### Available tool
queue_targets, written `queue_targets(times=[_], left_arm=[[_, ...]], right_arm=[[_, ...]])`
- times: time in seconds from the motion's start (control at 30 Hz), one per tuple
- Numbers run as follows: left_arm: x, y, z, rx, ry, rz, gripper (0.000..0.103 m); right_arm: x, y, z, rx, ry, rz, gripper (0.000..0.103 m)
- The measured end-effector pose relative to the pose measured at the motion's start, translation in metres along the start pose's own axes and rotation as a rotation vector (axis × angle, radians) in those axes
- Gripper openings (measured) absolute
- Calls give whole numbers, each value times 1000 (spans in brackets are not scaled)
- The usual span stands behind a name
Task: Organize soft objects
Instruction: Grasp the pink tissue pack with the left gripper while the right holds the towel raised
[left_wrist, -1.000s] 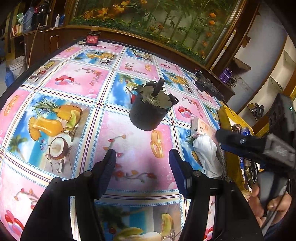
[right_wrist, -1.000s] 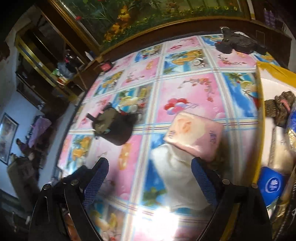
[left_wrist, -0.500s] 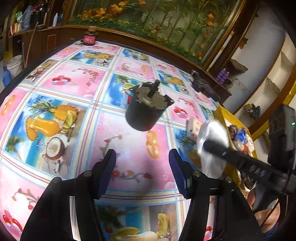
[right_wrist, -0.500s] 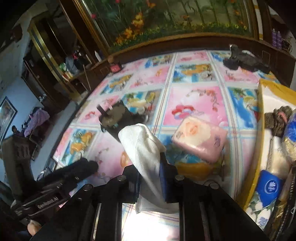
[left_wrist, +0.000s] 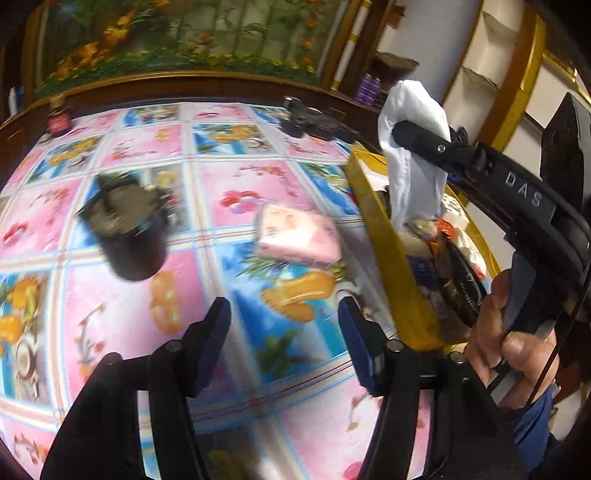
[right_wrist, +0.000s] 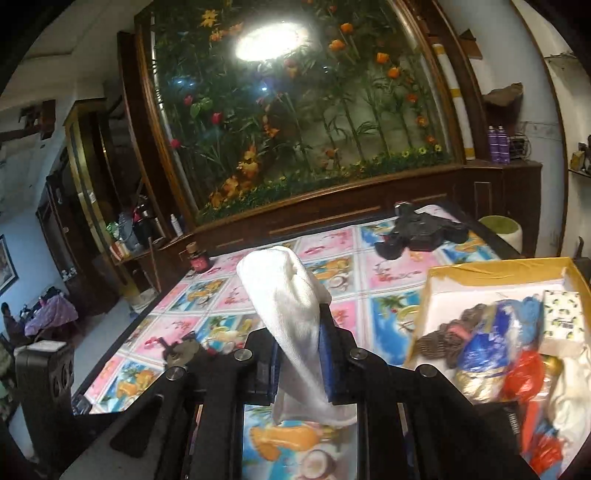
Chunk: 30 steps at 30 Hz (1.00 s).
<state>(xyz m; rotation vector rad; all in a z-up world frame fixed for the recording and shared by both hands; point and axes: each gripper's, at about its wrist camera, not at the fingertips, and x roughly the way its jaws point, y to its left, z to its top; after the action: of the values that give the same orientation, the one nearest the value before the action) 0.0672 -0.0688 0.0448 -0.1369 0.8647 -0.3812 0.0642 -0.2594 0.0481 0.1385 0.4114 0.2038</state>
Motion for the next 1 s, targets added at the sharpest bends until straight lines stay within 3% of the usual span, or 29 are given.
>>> queue_targets(times=[0.17,0.37,0.6,0.7,0.8,1.0], left_arm=[[24,-6,31,-2,69,-16,78],[62,-15,53,37,164,54,78],[101,-21,57,83,237,116,81],[108,-27,59,99,202,140,82],[105,-29,55,89,145,137,75],[83,-23,38,50,130,98,74]], right_arm=[[-2,-26,-8,127,-8,62,17],[-10,-55,-8,197,-28,85,17],[-8,-59,-5,205,-9,99,17],[-9,-61,-2,212,-8,108,18],[-10,-61,-1,212,-11,109,18],[-9,-59,-2,213,-3,85,18]])
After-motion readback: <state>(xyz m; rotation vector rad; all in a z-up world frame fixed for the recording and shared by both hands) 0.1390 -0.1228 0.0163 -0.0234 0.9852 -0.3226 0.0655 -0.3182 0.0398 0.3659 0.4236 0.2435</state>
